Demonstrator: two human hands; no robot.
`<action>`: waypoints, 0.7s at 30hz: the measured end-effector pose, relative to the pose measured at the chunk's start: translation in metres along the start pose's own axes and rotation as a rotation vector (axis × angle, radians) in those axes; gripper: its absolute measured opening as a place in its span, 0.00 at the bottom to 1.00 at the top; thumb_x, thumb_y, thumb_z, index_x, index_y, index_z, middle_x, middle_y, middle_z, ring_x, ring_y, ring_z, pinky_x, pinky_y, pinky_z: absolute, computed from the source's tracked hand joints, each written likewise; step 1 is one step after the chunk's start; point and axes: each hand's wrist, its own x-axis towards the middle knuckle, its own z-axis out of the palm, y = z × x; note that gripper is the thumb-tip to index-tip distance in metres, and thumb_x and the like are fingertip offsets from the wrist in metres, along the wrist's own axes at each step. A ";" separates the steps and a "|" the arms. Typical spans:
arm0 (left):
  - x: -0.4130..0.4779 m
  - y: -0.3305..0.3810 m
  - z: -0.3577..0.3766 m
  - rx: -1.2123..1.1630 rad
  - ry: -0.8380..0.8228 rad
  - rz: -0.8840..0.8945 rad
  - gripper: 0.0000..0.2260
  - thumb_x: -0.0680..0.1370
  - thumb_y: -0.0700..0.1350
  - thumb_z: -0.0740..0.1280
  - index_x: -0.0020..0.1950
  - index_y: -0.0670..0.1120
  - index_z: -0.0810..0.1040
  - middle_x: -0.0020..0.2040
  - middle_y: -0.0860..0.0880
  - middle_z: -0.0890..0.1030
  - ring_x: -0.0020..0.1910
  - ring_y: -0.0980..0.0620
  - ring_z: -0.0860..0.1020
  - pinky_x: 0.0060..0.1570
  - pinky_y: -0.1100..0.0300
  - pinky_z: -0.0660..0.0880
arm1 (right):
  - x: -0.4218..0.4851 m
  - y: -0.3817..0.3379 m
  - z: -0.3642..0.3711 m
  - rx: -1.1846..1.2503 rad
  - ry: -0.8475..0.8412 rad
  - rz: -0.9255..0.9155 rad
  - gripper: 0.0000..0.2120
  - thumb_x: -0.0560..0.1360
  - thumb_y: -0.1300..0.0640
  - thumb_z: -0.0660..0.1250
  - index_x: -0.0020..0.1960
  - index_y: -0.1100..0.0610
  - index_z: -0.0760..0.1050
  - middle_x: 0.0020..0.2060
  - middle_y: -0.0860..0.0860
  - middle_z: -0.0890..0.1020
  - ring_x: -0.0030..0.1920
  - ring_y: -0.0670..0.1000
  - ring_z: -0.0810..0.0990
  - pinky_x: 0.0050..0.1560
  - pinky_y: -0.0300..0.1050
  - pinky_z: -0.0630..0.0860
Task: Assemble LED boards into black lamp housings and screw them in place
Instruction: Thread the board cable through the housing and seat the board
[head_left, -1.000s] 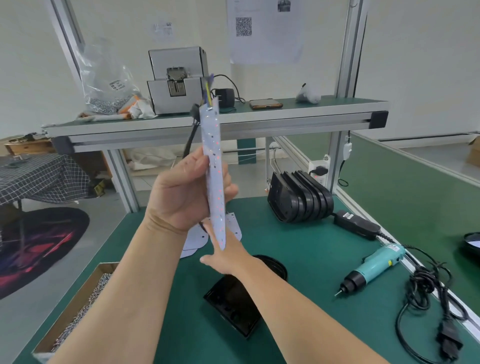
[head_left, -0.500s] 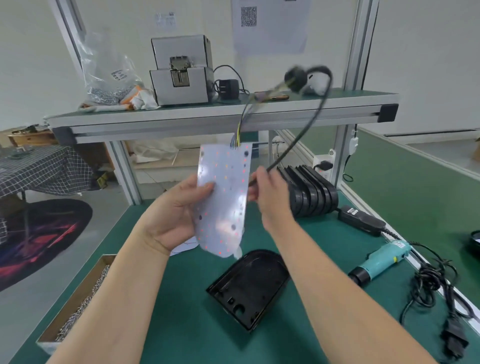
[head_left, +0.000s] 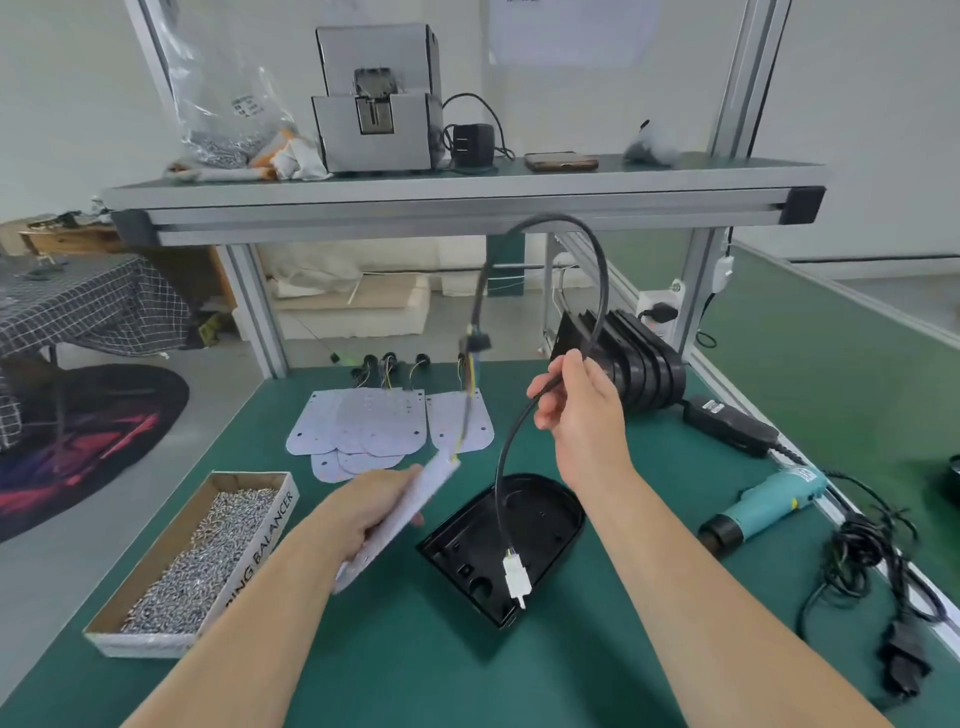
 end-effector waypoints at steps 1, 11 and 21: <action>0.002 0.002 0.002 0.107 -0.054 0.027 0.24 0.79 0.64 0.64 0.54 0.43 0.83 0.49 0.47 0.86 0.43 0.56 0.84 0.51 0.54 0.78 | 0.000 0.000 0.001 0.032 0.000 0.003 0.15 0.87 0.55 0.55 0.43 0.57 0.71 0.30 0.53 0.81 0.25 0.47 0.69 0.26 0.39 0.67; 0.009 0.005 0.018 0.179 -0.346 0.023 0.17 0.60 0.60 0.77 0.33 0.48 0.82 0.32 0.51 0.79 0.28 0.54 0.73 0.32 0.64 0.66 | 0.003 0.002 -0.002 0.157 0.009 0.054 0.16 0.87 0.56 0.53 0.43 0.58 0.71 0.29 0.54 0.81 0.24 0.45 0.71 0.24 0.37 0.66; 0.014 -0.013 0.015 -0.331 -0.388 0.024 0.23 0.60 0.51 0.78 0.49 0.45 0.73 0.43 0.44 0.68 0.33 0.52 0.63 0.28 0.62 0.59 | 0.010 -0.019 -0.003 0.234 0.071 0.101 0.15 0.87 0.57 0.52 0.44 0.58 0.70 0.27 0.54 0.79 0.22 0.44 0.70 0.22 0.36 0.65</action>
